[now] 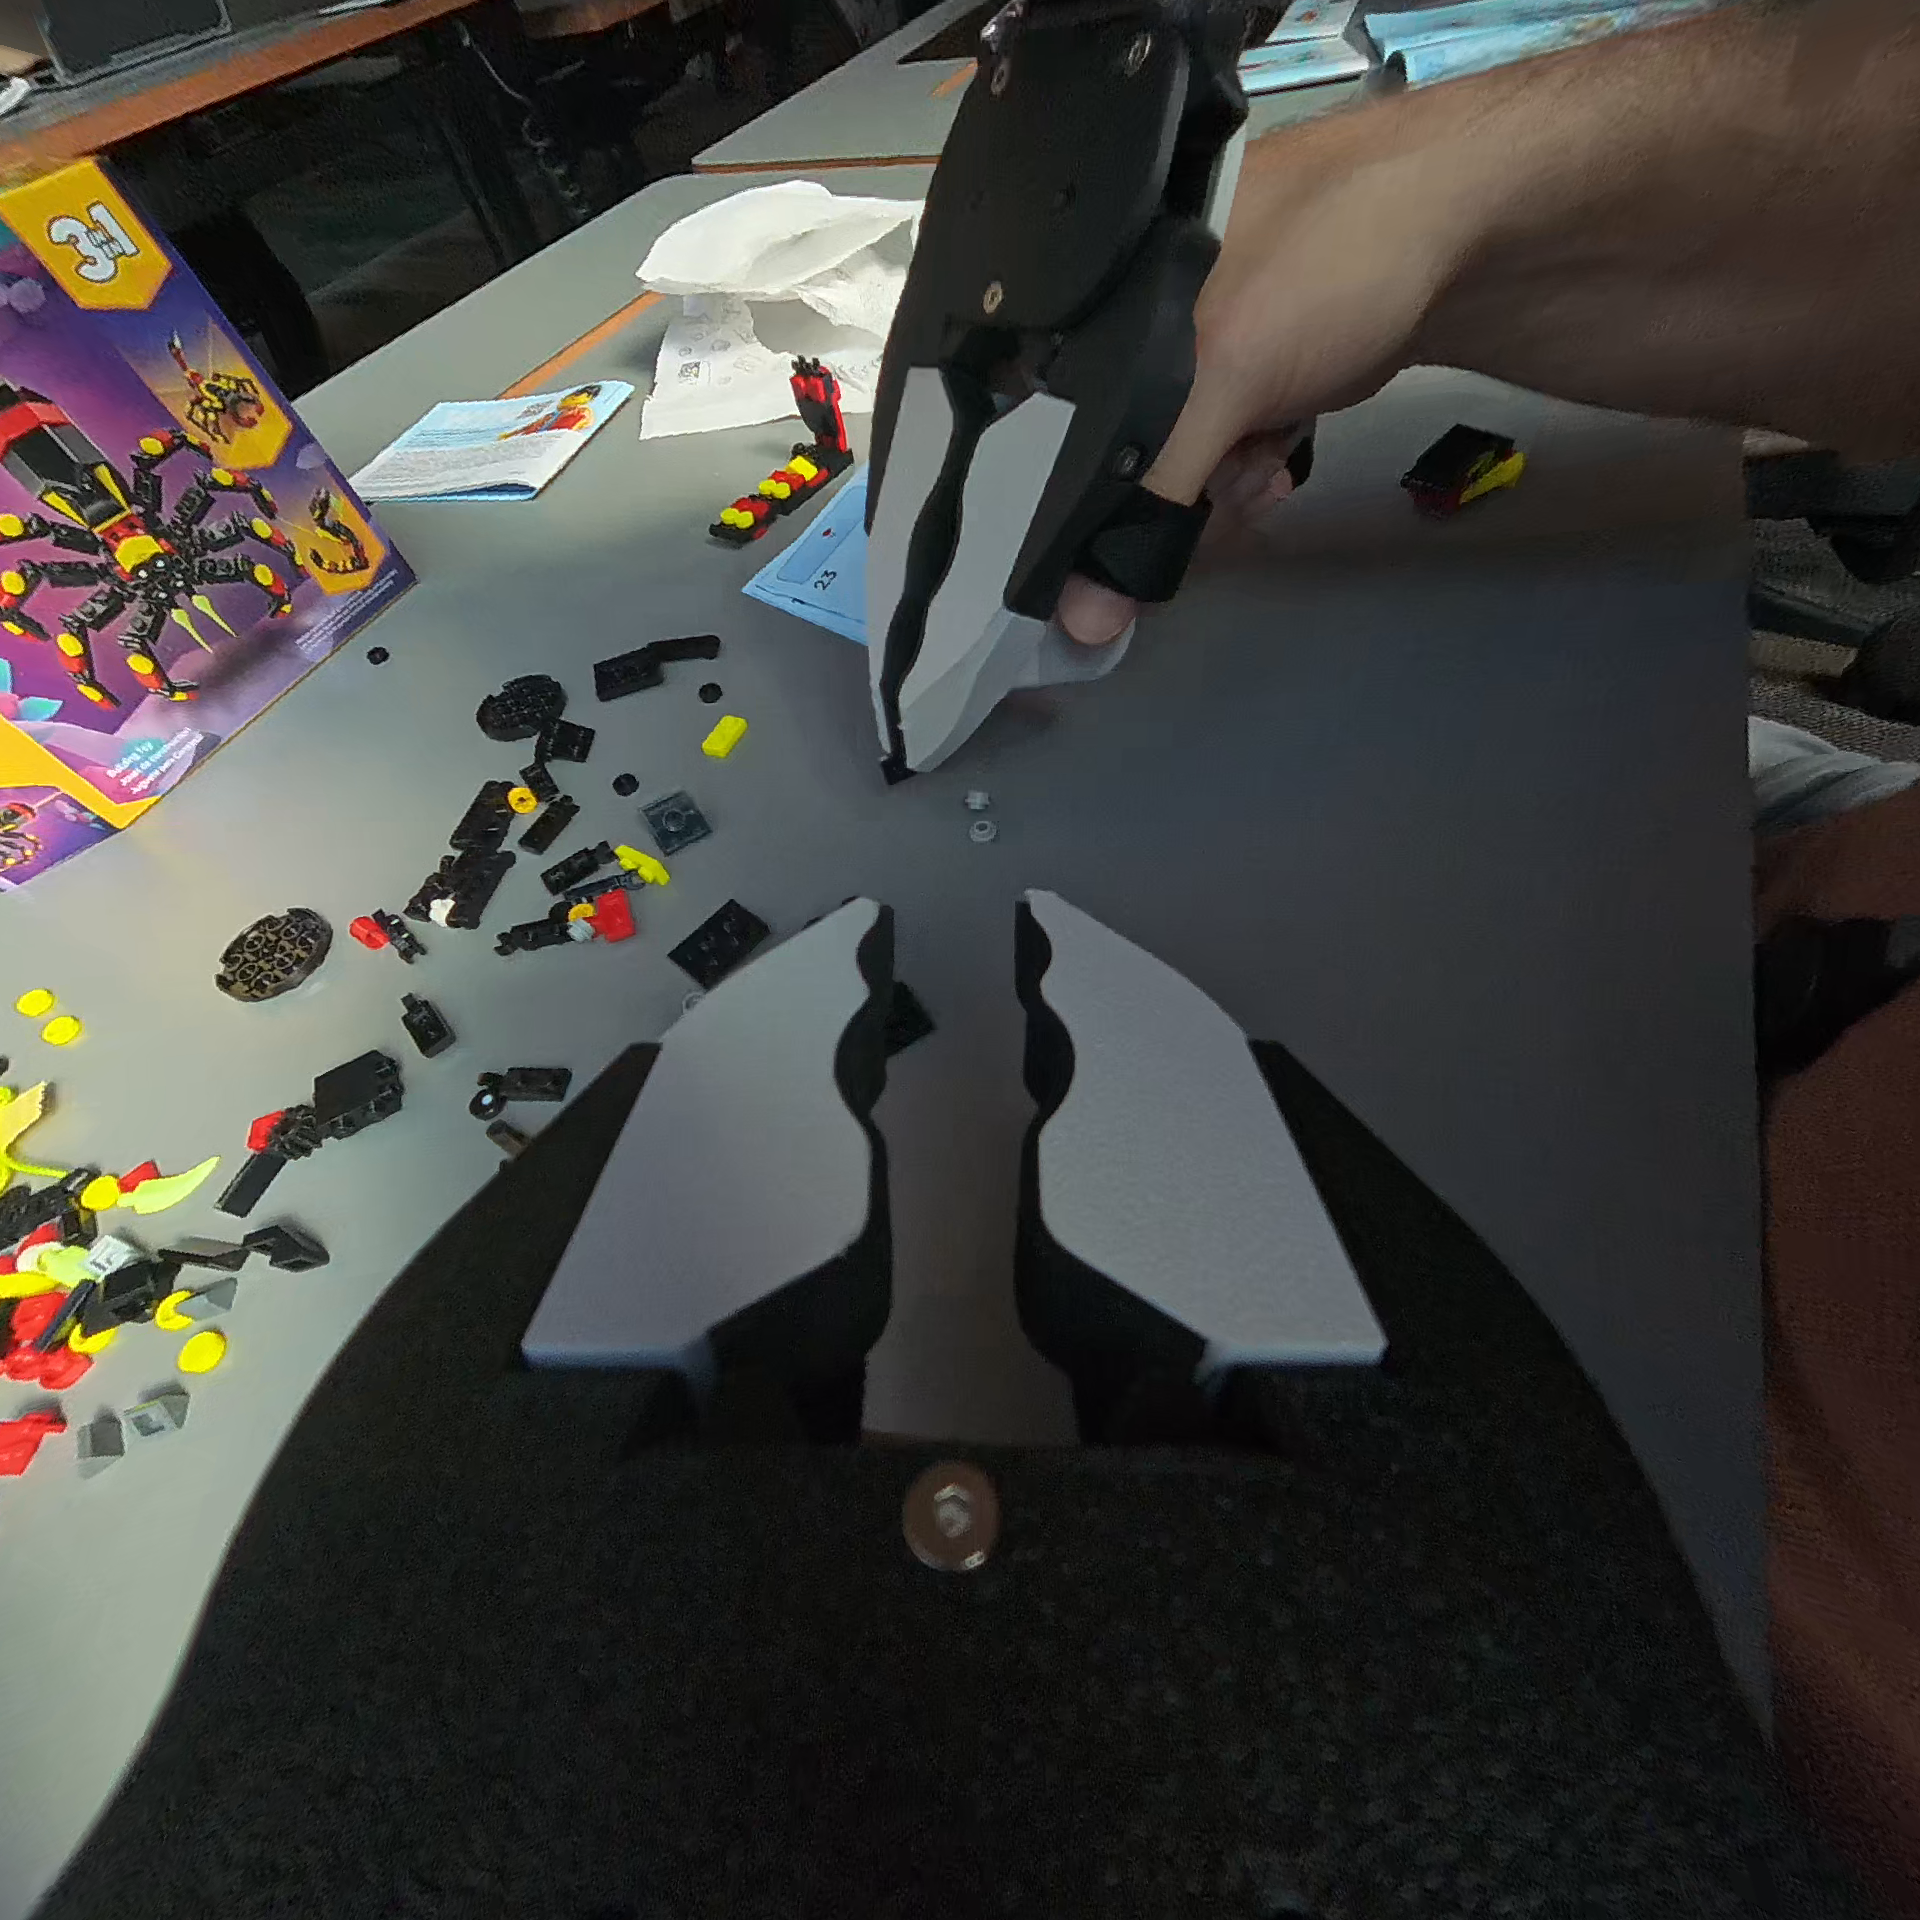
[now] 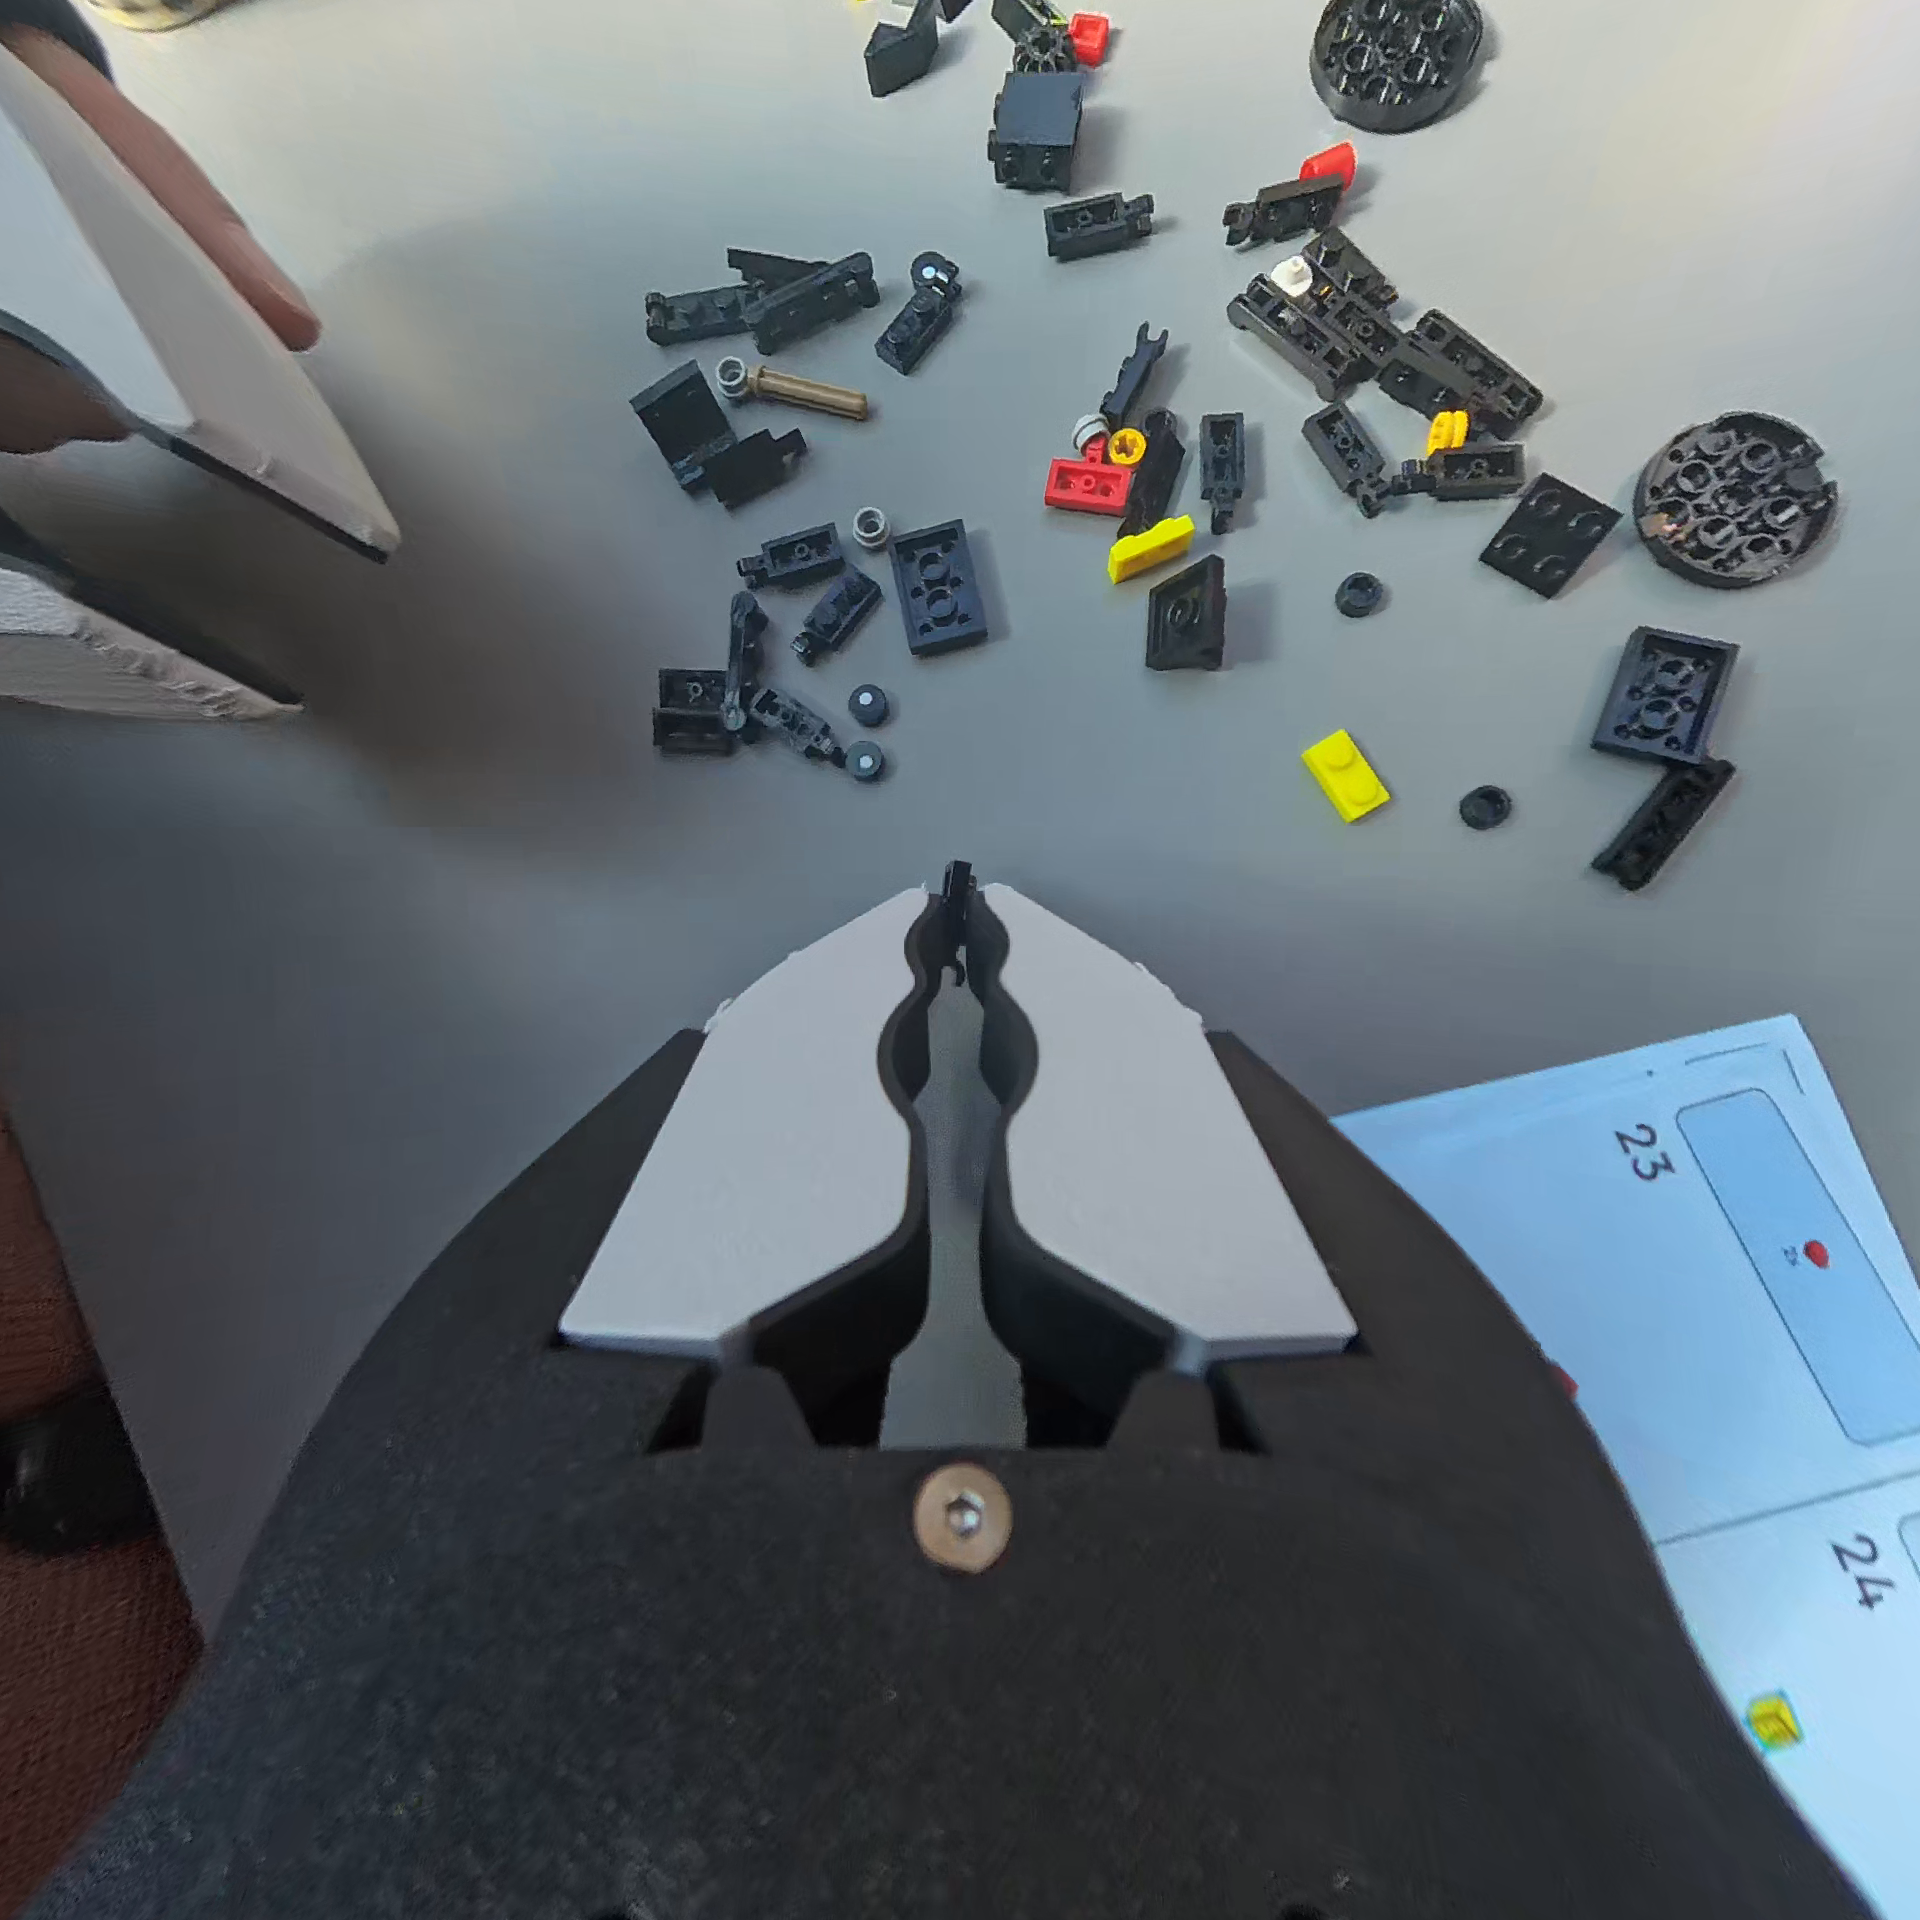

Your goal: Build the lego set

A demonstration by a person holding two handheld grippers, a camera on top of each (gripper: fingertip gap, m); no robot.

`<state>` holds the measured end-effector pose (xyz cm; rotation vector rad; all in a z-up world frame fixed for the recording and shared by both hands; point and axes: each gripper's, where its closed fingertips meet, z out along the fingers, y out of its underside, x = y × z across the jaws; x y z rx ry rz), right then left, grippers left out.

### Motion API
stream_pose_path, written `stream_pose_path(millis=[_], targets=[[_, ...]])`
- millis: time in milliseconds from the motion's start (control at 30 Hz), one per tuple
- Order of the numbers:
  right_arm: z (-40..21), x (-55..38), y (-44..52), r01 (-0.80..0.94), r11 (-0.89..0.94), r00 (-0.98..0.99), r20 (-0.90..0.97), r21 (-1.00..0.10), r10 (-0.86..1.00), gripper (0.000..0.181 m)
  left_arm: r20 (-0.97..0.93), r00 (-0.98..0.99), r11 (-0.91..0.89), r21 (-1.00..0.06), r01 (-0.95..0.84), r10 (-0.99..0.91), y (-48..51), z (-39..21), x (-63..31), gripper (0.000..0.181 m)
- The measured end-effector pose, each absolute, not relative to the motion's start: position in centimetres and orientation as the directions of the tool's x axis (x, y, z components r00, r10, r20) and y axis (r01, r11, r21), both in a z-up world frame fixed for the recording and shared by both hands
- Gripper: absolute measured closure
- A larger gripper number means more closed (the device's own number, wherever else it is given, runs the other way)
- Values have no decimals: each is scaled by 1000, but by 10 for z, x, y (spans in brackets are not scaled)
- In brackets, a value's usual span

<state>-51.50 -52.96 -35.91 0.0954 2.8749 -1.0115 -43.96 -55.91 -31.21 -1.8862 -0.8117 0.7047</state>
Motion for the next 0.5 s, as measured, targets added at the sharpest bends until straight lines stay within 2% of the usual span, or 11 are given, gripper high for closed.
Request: stream_pose_path(millis=[133,267,367,433,500], targets=[[-318,-502,-465,168,730,-975,-220,-662,24,178,-161,678,-374,-910,180,717,-522,-302,-453,159],[-293,-482,-377,328,650,-918,-394,-686,47,178,-156,766,-373,-921,116,623,-460,-292,-467,159],[-275,-470,-350,483,528,-815,-579,-698,-20,178,-294,797,-415,-908,-60,528,-406,-281,-482,158],[-266,-465,-339,510,501,-769,-632,-699,-99,178,-396,825,-446,-872,-200,403,-371,-277,-486,156],[-255,-464,-330,549,472,-703,-687,-689,-184,178,-450,851,-375,-864,-337,272,-341,-267,-481,154]])
